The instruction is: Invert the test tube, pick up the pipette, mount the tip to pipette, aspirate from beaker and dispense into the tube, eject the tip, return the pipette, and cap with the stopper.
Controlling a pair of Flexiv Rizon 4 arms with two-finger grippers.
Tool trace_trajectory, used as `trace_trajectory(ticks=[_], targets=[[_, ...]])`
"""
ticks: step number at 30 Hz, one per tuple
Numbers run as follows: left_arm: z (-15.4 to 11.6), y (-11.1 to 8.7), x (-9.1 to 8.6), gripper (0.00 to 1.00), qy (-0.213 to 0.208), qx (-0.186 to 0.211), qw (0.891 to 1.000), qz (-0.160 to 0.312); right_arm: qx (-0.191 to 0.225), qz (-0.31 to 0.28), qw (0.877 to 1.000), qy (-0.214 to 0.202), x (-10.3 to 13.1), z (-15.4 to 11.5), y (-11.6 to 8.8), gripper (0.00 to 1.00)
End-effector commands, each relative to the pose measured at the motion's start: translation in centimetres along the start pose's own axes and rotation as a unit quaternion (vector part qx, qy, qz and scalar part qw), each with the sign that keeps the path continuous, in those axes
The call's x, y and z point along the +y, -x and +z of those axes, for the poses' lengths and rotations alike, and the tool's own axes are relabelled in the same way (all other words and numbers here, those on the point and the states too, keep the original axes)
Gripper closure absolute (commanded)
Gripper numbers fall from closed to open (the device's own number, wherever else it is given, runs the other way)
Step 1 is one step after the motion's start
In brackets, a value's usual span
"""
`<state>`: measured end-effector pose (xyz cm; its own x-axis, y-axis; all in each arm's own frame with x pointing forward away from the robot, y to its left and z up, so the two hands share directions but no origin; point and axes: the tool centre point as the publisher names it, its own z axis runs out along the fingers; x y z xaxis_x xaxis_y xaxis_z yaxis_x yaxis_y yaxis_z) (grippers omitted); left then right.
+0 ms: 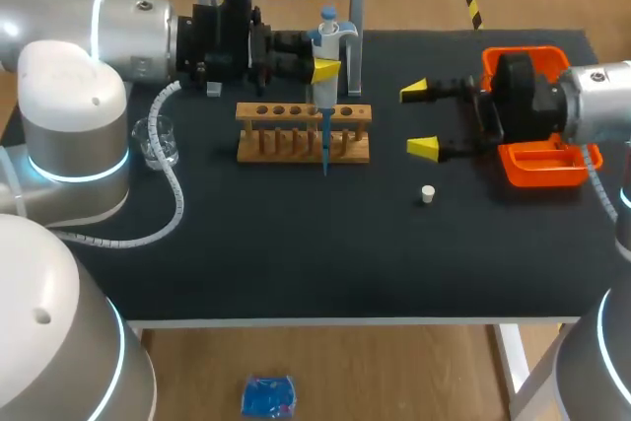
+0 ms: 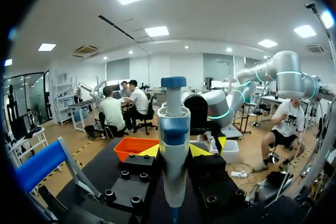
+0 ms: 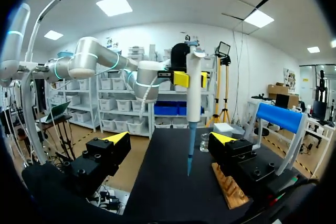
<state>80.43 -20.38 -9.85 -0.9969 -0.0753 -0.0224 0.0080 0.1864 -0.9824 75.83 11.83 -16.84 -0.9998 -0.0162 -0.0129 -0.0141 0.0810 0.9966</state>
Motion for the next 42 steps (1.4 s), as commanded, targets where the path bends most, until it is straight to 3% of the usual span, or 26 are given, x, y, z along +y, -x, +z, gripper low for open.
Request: trace_trajectory(ticks=[1, 11, 21, 34, 42], targets=[[0.1, 0.0, 0.0, 1.00, -0.002, -0.001, 1.000, 0.001, 0.003, -0.010, 1.000, 0.003, 0.3, 1.4, -0.1, 0.00], [0.1, 0.0, 0.0, 1.00, -0.002, -0.001, 1.000, 0.001, 0.000, -0.028, 1.000, 0.014, 1.7, 5.1, 1.6, 0.00], [0.1, 0.0, 0.0, 1.00, -0.002, -0.001, 1.000, 0.001, 0.006, 0.019, 0.999, 0.035, 2.6, 7.4, 4.4, 0.00], [0.1, 0.0, 0.0, 1.00, -0.002, -0.001, 1.000, 0.001, 0.002, 0.035, 0.999, 0.039, 3.2, 9.7, 5.3, 0.00], [0.1, 0.0, 0.0, 1.00, -0.002, -0.001, 1.000, 0.001, -0.033, 0.020, 0.998, 0.044, 3.3, 10.3, 5.1, 0.00]])
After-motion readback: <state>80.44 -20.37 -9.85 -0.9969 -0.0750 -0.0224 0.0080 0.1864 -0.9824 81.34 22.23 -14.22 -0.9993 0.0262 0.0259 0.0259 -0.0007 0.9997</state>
